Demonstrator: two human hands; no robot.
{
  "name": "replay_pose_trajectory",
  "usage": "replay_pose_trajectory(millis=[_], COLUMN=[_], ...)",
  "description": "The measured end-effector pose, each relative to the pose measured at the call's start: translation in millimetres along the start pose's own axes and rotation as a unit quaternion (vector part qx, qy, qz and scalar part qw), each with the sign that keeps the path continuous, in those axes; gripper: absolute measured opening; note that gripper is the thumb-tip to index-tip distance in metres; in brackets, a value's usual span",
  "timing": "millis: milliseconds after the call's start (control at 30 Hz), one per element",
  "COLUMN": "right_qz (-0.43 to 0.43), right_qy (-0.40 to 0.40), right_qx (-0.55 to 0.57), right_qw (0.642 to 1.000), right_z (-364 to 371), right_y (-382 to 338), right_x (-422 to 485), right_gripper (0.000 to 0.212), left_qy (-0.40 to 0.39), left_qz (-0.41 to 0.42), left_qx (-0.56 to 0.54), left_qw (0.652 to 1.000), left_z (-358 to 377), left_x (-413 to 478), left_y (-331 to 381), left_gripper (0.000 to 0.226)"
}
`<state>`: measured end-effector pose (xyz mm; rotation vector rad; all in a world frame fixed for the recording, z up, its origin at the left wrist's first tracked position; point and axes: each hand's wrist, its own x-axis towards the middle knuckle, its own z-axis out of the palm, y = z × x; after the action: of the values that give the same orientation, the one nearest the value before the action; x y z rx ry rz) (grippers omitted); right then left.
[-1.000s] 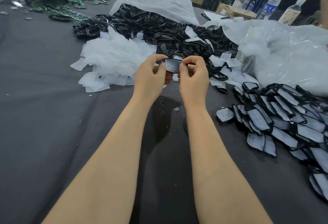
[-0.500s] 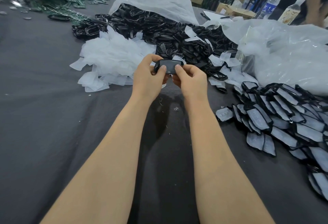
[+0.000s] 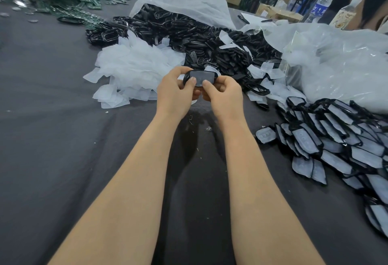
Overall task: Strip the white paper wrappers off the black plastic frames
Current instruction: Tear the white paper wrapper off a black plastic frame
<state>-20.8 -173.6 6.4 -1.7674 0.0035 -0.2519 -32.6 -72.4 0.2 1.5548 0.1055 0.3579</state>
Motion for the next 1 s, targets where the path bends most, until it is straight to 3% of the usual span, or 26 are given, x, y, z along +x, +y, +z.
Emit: replay_pose_trajectory(millis=[333, 500, 600, 767, 1000], right_qz=[-0.005, 0.008, 0.014, 0.018, 0.044], right_qy=[-0.007, -0.008, 0.020, 0.032, 0.028], right_qx=[0.025, 0.030, 0.024, -0.001, 0.042], right_qw=[1.000, 0.999, 0.999, 0.999, 0.998], right_z=[-1.4, -3.9, -3.8, -1.6, -9.2], right_y=[2.8, 0.4, 1.5, 2.2, 3.6], right_x=[2.7, 2.0, 1.4, 1.3, 4.8], right_gripper=[0.004, 0.023, 0.005, 0.025, 0.009], left_qy=[-0.010, -0.022, -0.020, -0.040, -0.065], left_qz=[-0.009, -0.025, -0.021, 0.000, -0.018], left_qx=[0.010, 0.002, 0.014, 0.057, 0.045], left_qw=[1.000, 0.999, 0.999, 0.998, 0.997], left_z=[-1.0, -0.2, -0.2, 1.5, 1.7], left_x=[0.0, 1.2, 0.4, -3.3, -4.4], left_y=[0.0, -0.8, -0.1, 0.6, 1.7], left_gripper=[0.024, 0.027, 0.027, 0.025, 0.024])
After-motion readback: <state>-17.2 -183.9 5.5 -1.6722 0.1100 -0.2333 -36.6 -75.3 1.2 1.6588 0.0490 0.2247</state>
